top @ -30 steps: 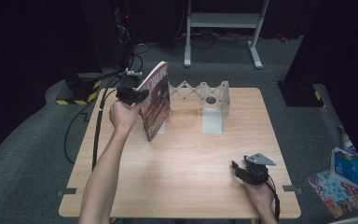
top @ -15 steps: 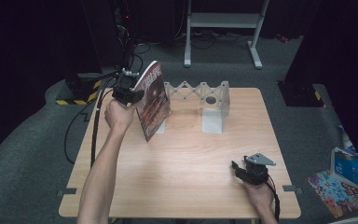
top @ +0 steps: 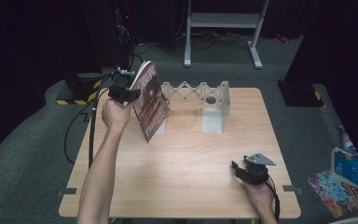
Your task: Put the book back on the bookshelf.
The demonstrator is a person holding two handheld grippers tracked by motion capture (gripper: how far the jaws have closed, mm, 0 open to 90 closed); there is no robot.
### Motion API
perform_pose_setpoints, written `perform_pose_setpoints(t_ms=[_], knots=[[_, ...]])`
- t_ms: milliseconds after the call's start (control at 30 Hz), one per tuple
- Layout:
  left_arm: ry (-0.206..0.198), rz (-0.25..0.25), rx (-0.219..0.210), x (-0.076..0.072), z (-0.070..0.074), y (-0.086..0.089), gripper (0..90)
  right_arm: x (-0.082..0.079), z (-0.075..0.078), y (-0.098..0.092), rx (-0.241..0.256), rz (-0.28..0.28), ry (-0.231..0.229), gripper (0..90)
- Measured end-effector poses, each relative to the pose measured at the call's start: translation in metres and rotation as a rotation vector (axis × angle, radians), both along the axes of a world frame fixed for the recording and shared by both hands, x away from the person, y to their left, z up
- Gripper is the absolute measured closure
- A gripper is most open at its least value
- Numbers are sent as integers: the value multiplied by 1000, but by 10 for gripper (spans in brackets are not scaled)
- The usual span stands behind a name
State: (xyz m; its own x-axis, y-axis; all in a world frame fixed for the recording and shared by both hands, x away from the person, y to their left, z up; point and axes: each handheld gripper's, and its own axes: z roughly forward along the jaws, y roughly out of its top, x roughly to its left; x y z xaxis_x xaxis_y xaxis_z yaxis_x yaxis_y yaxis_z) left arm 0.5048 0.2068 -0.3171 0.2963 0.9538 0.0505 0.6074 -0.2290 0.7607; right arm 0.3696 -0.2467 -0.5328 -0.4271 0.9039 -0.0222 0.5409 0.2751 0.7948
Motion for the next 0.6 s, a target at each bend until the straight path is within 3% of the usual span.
perform_pose_setpoints(t_ms=[200,600], knots=[[-13,2,-4,-1,3,2,765,0,0,0,-1,0,-1,402],[-1,23,-16,-2,1,9,708,0,0,0,0,0,0,402]])
